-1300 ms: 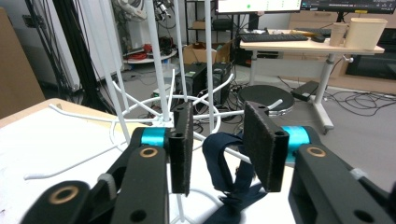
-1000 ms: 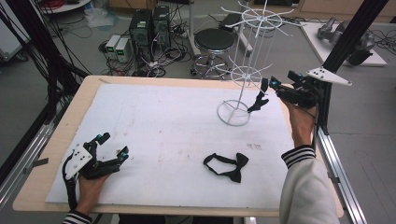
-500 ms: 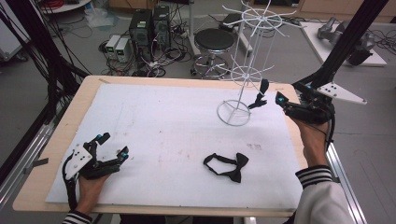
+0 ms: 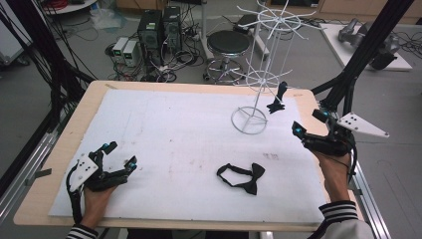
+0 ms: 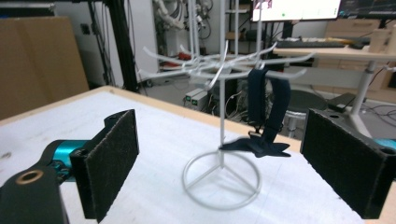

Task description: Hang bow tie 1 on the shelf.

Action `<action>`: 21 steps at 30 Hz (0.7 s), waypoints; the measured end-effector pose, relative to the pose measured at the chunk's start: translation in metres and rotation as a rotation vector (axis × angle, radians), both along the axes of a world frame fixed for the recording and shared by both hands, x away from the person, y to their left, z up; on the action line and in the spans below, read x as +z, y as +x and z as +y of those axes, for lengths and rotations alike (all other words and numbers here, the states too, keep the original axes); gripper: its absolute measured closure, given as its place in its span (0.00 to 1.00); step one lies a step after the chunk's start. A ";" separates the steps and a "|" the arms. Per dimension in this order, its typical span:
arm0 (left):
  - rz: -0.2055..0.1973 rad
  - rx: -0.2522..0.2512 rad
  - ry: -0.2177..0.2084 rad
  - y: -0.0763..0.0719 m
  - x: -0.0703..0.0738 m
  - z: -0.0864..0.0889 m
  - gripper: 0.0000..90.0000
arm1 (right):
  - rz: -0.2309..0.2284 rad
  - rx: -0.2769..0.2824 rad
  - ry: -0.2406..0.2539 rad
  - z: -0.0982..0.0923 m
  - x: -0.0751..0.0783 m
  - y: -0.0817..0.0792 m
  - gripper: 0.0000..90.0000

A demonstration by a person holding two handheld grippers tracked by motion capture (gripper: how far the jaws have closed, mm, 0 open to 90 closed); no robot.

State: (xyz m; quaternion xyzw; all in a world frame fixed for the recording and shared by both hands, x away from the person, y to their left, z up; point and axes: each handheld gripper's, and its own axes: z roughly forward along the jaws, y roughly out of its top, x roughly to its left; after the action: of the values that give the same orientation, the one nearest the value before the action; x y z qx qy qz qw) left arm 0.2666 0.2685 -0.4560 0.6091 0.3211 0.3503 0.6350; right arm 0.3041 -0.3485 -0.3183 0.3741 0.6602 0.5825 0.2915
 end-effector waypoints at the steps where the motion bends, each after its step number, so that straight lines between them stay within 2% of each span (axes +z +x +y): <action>1: 0.000 0.000 0.000 0.000 0.000 0.000 0.15 | 0.006 0.005 0.003 0.000 -0.002 -0.001 0.12; 4: 0.001 0.000 -0.002 0.000 0.000 0.000 0.15 | 0.020 0.025 -0.003 0.002 -0.007 -0.004 0.12; 9: 0.000 0.000 0.000 0.000 0.000 0.000 0.15 | 0.014 0.065 -0.021 0.006 -0.013 -0.008 0.12; 21: 0.003 0.000 -0.006 0.000 0.000 0.000 0.15 | 0.045 0.097 -0.042 0.014 -0.028 -0.008 0.12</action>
State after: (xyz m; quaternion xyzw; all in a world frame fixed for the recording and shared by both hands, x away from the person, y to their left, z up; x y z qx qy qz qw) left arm 0.2668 0.2686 -0.4560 0.6076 0.3232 0.3482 0.6365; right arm 0.2956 -0.3349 -0.3461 0.3485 0.6961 0.5732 0.2558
